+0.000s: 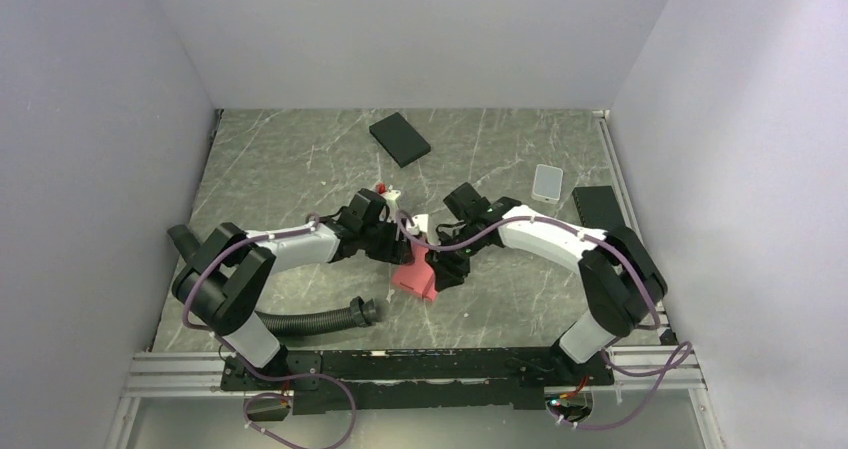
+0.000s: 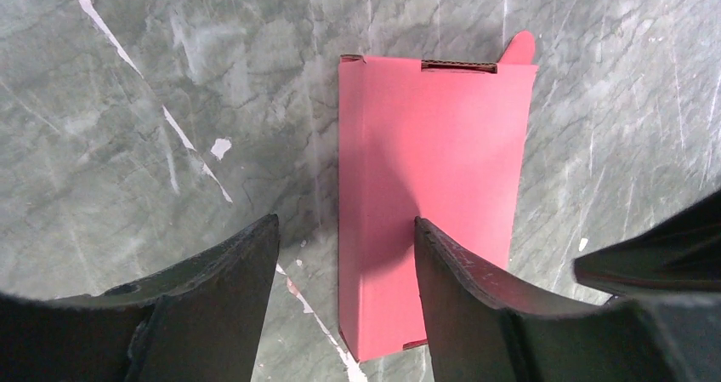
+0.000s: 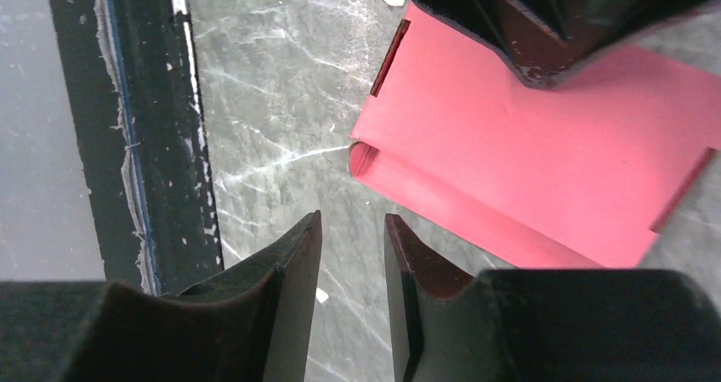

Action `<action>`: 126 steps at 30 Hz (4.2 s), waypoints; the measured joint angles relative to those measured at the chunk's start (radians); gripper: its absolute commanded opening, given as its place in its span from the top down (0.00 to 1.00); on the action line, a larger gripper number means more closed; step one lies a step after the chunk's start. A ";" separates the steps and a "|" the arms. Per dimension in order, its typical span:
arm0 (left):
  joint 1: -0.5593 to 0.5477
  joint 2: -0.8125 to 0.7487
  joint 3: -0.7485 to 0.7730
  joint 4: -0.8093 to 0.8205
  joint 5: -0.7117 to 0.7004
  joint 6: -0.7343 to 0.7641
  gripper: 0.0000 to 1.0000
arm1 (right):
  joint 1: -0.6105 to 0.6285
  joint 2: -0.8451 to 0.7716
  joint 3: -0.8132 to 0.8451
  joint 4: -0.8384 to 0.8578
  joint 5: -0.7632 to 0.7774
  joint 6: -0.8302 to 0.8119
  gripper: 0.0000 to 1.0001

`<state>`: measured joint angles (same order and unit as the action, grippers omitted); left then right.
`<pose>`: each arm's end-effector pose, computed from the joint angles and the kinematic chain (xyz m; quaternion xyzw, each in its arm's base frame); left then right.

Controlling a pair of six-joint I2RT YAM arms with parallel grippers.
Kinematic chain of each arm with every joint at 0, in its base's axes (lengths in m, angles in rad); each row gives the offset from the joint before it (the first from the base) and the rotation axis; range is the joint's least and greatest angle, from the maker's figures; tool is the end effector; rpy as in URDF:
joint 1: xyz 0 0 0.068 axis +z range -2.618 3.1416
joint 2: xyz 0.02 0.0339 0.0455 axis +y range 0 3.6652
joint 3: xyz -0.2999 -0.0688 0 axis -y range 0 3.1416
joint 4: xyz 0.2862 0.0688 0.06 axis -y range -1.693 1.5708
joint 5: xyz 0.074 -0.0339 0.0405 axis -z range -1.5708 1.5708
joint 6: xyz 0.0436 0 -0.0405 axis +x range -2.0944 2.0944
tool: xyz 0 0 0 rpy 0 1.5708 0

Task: Fold the paper box
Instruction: Close the paper box at the center of the board.

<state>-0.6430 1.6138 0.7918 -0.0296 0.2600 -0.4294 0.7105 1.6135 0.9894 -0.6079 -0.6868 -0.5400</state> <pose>0.2719 -0.2177 0.1570 0.1443 0.9180 -0.2826 0.2380 0.2366 0.2400 0.1930 -0.5893 0.7193 0.3442 0.1299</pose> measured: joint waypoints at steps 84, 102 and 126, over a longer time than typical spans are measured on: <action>-0.085 0.019 0.080 -0.171 -0.071 -0.144 0.33 | -0.515 0.079 -0.347 0.842 -0.100 1.241 0.71; -0.085 0.038 0.093 -0.162 -0.055 -0.141 0.33 | -0.526 0.205 -0.314 0.848 -0.143 1.217 0.90; -0.103 0.072 0.143 -0.202 -0.057 -0.131 0.33 | -0.490 0.188 -0.307 0.791 -0.175 1.126 0.90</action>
<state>-0.7460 1.6859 0.9348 -0.2314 0.2028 -0.5602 0.2207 1.8011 0.6827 0.1829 -0.8619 0.5865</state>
